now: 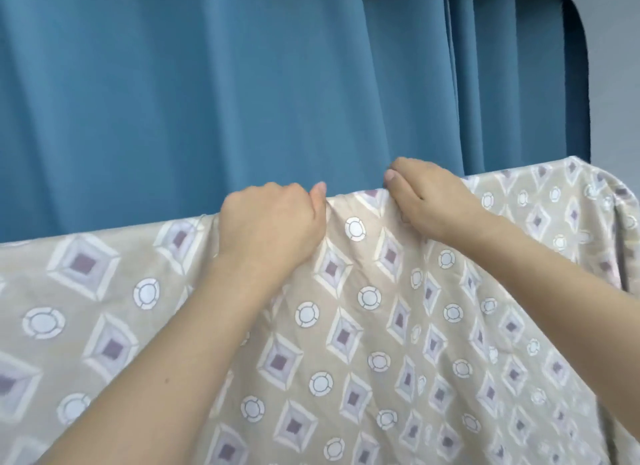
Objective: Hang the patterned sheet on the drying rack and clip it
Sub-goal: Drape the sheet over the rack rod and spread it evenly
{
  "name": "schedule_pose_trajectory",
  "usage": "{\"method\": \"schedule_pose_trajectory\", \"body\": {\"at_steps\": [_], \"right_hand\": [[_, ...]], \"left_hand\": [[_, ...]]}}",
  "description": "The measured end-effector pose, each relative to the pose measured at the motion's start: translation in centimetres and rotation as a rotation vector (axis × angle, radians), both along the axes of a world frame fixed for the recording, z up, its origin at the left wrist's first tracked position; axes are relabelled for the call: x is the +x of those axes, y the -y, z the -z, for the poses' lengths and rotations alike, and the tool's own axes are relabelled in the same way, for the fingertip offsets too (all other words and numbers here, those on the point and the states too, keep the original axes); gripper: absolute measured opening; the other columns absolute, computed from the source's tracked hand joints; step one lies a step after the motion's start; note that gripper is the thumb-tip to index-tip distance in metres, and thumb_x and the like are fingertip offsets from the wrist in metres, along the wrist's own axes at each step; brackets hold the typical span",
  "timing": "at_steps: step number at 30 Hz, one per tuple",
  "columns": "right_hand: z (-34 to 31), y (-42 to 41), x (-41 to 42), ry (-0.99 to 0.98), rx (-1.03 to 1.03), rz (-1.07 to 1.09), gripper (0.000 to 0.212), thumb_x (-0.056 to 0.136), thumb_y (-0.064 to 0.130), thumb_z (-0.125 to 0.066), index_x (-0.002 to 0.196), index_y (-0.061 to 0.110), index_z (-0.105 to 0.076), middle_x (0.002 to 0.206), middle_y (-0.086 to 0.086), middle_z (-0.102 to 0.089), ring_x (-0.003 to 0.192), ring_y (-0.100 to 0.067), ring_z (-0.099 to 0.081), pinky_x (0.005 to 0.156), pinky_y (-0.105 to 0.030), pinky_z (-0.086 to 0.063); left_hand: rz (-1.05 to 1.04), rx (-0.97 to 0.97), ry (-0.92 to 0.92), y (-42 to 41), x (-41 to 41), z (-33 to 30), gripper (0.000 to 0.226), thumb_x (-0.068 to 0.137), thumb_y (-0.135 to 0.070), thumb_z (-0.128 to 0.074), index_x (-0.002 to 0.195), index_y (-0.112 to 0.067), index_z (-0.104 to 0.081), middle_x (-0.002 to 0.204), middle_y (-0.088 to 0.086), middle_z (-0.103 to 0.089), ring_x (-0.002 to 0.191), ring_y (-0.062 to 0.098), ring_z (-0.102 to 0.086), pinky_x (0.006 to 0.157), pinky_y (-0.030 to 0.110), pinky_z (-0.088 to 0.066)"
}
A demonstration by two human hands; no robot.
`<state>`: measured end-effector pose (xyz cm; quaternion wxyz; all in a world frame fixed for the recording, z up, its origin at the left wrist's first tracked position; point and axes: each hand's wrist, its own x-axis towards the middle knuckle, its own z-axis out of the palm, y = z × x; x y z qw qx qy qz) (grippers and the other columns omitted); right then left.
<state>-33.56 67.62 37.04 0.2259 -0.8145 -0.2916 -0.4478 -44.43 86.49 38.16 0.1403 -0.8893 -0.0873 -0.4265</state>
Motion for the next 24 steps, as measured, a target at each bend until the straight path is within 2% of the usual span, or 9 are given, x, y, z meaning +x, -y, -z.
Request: {"method": "schedule_pose_trajectory", "body": {"at_steps": [3,6,10,12,14,16,18,21,24], "right_hand": [[1.3,-3.0,-1.3,0.183,-0.035,-0.088,0.040,0.099,0.038,-0.023,0.086,0.014,-0.051,0.077,0.000,-0.053,0.073,-0.026,-0.048,0.069,-0.039,-0.037],[1.8,-4.9,-1.8,0.234,-0.090,0.032,0.046,0.098,0.043,-0.015,0.067,0.022,-0.041,0.063,0.006,-0.044,0.061,-0.025,-0.043,0.062,-0.035,-0.029],[-0.6,-5.9,-2.8,0.002,-0.083,0.207,0.053,0.099,0.038,-0.023,0.052,0.015,-0.035,0.052,-0.001,-0.043,0.060,-0.029,-0.045,0.051,-0.032,-0.023],[-2.3,-5.9,-3.4,-0.194,-0.151,0.241,0.046,0.098,0.034,-0.026,0.060,0.012,-0.042,0.064,-0.006,-0.051,0.069,-0.029,-0.049,0.055,-0.031,-0.030],[-3.8,-6.0,-4.2,-0.386,-0.240,0.216,0.040,0.101,0.032,-0.024,0.080,0.012,-0.051,0.092,-0.007,-0.059,0.091,-0.029,-0.052,0.073,-0.033,-0.037],[-4.8,-5.9,-4.5,-0.550,-0.267,0.184,0.032,0.103,0.035,-0.024,0.098,0.017,-0.050,0.122,-0.009,-0.055,0.115,-0.027,-0.048,0.090,-0.035,-0.033],[-5.3,-6.2,-4.8,-0.619,-0.291,0.180,0.027,0.102,0.038,-0.025,0.102,0.020,-0.045,0.133,-0.008,-0.051,0.125,-0.026,-0.044,0.099,-0.036,-0.031],[-4.7,-8.0,-4.9,-0.538,-0.314,0.099,0.031,0.102,0.032,-0.029,0.091,0.011,-0.049,0.104,-0.006,-0.057,0.104,-0.029,-0.051,0.090,-0.037,-0.039],[-3.7,-10.2,-6.4,-0.377,-0.178,-0.127,0.045,0.100,0.042,-0.033,0.076,0.009,-0.052,0.077,-0.005,-0.056,0.081,-0.025,-0.054,0.077,-0.039,-0.045]], "left_hand": [[0.069,-0.099,-0.157,0.2,1.1,-1.9,0.040,0.101,-0.032,-0.020,0.067,-0.018,-0.036,0.071,0.000,-0.039,0.077,0.028,-0.044,0.068,0.034,-0.032],[0.110,-0.160,-0.271,0.1,1.3,-2.8,0.029,0.096,-0.021,-0.023,0.071,-0.018,-0.035,0.075,-0.003,-0.039,0.080,0.027,-0.043,0.062,0.033,-0.027],[0.091,-0.164,-0.025,-0.1,-0.1,-0.6,0.034,0.099,-0.031,-0.026,0.074,-0.017,-0.044,0.080,0.004,-0.055,0.079,0.031,-0.050,0.069,0.037,-0.033],[-0.046,-0.064,0.140,-1.0,-1.7,1.5,0.036,0.098,-0.036,-0.030,0.082,-0.013,-0.054,0.083,0.011,-0.062,0.080,0.033,-0.054,0.073,0.041,-0.035],[-0.129,-0.043,0.243,-3.0,-3.2,2.8,0.040,0.096,-0.039,-0.033,0.085,-0.009,-0.058,0.082,0.014,-0.059,0.079,0.033,-0.051,0.074,0.044,-0.034],[-0.180,-0.036,0.257,-5.2,-4.3,3.6,0.047,0.098,-0.041,-0.030,0.085,-0.006,-0.060,0.082,0.016,-0.059,0.079,0.034,-0.050,0.078,0.047,-0.034],[-0.199,-0.014,0.236,-6.4,-4.9,3.4,0.056,0.100,-0.041,-0.024,0.080,-0.005,-0.063,0.078,0.017,-0.063,0.075,0.034,-0.052,0.078,0.044,-0.035],[-0.190,-0.154,0.177,-7.1,-4.8,1.1,0.057,0.102,-0.037,-0.019,0.064,-0.010,-0.051,0.077,0.015,-0.066,0.067,0.030,-0.047,0.071,0.037,-0.031],[-0.140,-0.263,0.055,-7.8,-4.4,-1.1,0.048,0.103,-0.041,-0.019,0.071,-0.014,-0.044,0.092,0.013,-0.065,0.077,0.031,-0.048,0.070,0.035,-0.032]]}}
